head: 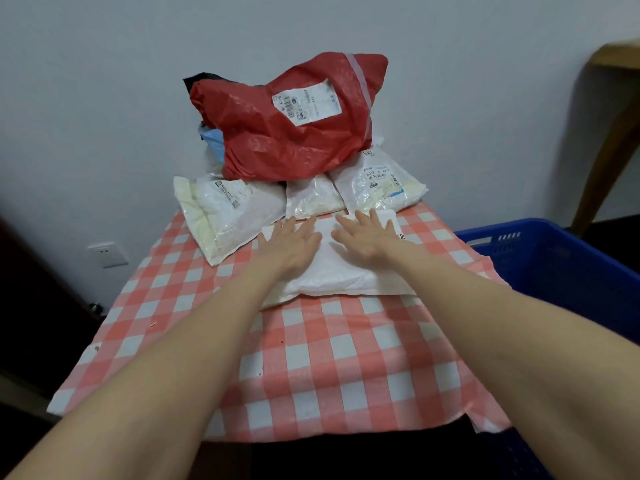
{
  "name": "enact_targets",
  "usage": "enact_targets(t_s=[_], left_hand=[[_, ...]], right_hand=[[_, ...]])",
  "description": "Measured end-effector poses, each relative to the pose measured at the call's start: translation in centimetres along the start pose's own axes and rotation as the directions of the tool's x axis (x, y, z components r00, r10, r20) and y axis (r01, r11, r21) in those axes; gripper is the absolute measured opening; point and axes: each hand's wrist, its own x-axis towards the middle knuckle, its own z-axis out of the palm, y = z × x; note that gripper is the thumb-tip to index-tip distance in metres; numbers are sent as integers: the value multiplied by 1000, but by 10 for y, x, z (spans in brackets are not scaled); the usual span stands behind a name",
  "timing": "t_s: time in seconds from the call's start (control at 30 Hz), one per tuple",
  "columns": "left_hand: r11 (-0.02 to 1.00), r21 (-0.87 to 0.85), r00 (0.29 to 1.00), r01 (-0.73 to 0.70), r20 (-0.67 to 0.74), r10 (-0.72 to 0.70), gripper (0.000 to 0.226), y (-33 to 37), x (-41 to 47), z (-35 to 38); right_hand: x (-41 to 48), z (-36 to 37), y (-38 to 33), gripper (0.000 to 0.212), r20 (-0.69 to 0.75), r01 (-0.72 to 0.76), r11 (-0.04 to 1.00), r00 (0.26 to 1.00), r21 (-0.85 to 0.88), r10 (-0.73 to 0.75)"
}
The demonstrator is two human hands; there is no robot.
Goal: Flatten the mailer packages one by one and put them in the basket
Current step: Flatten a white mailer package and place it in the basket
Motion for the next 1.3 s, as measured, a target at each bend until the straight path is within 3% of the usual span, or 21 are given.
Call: enact_targets(t_s=[0.17,0.4,0.7,0.87,0.93,1.0,1.1,1.2,1.3], left_hand=[[999,31,999,11,41,-12,53,11,-12,11],[999,43,999,22,23,-22,52,11,-7,17],[999,0,994,39,97,-39,53,13,-6,10],[999,-32,997,42,70,-40,53,9,-5,4],[997,-58,998,59,-19,-61,57,6,-5,-1],[987,-95,984,130,-111,-140,54,3,-6,-8],[959,-78,957,274,-72,-280,51,0,-8,-18],[927,-36,927,374,-1,-374,55,3,-11,-27],[911,-71,913,407,44,-405,57,10,-11,-28]], right_hand=[[-3,18,-1,60,43,-27,994,999,-108,32],[2,21,1,59,65,-43,993,997,-110,50],[3,21,4,59,52,-39,997,998,-73,43],[2,14,4,60,42,-15,1000,999,-22,15],[-1,5,7,58,-22,-14,999,1000,49,15],[-5,-1,13,54,-159,-70,986,983,149,94],[-12,-10,24,52,-274,-268,951,913,157,302],[-20,-18,37,64,-185,-434,885,868,168,461],[-25,-18,44,59,-54,-462,860,874,218,483]])
